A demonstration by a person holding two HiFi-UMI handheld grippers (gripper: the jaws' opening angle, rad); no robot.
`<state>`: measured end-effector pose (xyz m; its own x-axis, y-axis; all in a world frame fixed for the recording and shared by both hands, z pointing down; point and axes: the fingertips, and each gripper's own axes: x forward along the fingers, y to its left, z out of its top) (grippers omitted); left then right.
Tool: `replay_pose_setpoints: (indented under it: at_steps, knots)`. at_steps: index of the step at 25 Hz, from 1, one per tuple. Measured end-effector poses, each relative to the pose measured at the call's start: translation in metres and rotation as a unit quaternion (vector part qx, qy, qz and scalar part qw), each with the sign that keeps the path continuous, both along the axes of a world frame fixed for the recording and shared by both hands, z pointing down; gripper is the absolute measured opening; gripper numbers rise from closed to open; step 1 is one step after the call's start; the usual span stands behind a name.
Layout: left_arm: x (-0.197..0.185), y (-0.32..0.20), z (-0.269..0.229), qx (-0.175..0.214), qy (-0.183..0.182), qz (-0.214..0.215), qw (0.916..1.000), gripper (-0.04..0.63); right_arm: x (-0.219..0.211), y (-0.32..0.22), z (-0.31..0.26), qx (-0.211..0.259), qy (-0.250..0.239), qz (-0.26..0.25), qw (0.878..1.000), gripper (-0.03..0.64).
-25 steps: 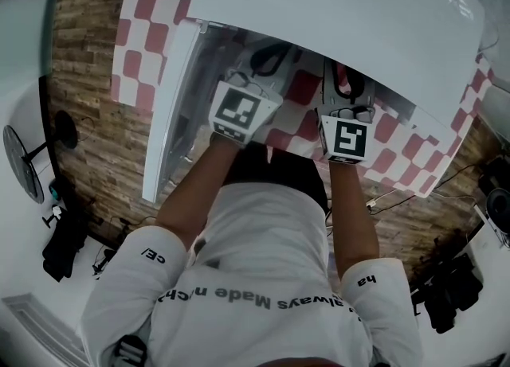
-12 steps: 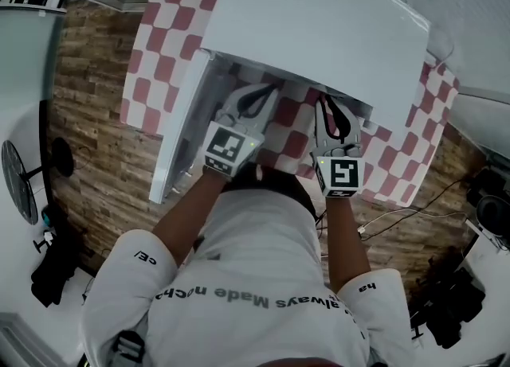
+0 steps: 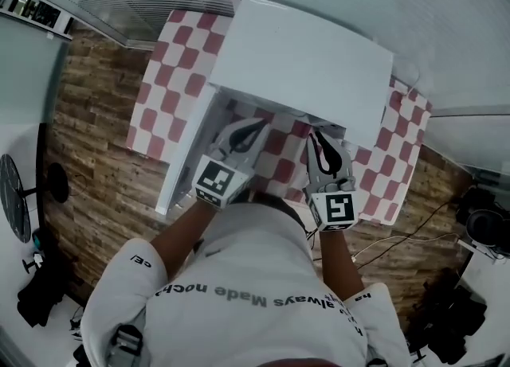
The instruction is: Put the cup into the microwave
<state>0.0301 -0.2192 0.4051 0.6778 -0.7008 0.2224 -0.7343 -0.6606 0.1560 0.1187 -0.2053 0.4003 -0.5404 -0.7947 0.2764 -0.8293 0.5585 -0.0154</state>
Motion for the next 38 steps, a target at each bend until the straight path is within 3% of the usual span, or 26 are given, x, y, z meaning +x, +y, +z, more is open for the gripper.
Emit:
replay_pose_setpoints:
  at_steps: [18, 32, 35, 38]
  knots:
    - [0.005, 0.024, -0.123, 0.046, 0.035, 0.029, 0.9979, 0.005, -0.003, 0.022, -0.144, 0.063, -0.033, -0.031, 0.997, 0.046]
    - [0.019, 0.038, -0.146, 0.062, 0.038, 0.040, 0.9965, 0.003, 0.002, 0.032, -0.173, 0.081, -0.045, -0.033, 0.995, 0.048]
    - [0.022, 0.034, -0.154, 0.064, 0.059, 0.038, 0.9955, 0.005, 0.001, 0.028, -0.173, 0.078, -0.045, -0.031, 0.995, 0.048]
    - [0.022, 0.034, -0.152, 0.071, 0.046, 0.045, 0.9954, 0.005, 0.002, 0.027, -0.170, 0.075, -0.045, -0.029, 0.996, 0.048]
